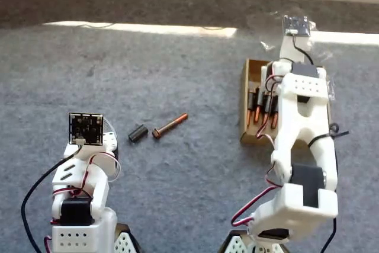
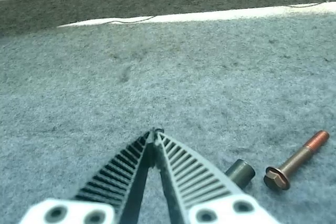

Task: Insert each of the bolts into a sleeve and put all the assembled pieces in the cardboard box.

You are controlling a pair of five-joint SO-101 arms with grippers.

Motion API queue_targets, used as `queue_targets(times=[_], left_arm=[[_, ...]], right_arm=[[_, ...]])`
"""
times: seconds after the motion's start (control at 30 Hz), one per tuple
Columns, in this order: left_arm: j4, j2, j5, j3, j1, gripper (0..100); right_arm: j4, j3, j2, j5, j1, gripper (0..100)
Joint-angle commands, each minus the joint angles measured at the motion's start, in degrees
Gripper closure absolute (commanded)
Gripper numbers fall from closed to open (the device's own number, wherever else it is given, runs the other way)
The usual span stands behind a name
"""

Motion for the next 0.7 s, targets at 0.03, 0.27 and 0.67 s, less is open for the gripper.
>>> queue_targets(times=[0.03,0.27,0.67], left_arm=[[-0.35,-0.66,-0.35,-0.4,-0.22,100],[-0.35,-0.66,-0.35,-0.4,-0.48,100],[-0.35,-0.66,-0.18,-1.01,-4.26,100]], right_arm=[[4.26,-3.12,-7.43,0.7,-4.35,90.8],[6.37,-2.68,-15.16,0.7,-12.88,90.8],[14.37,-2.68,-17.8,7.56,-27.38,91.0]])
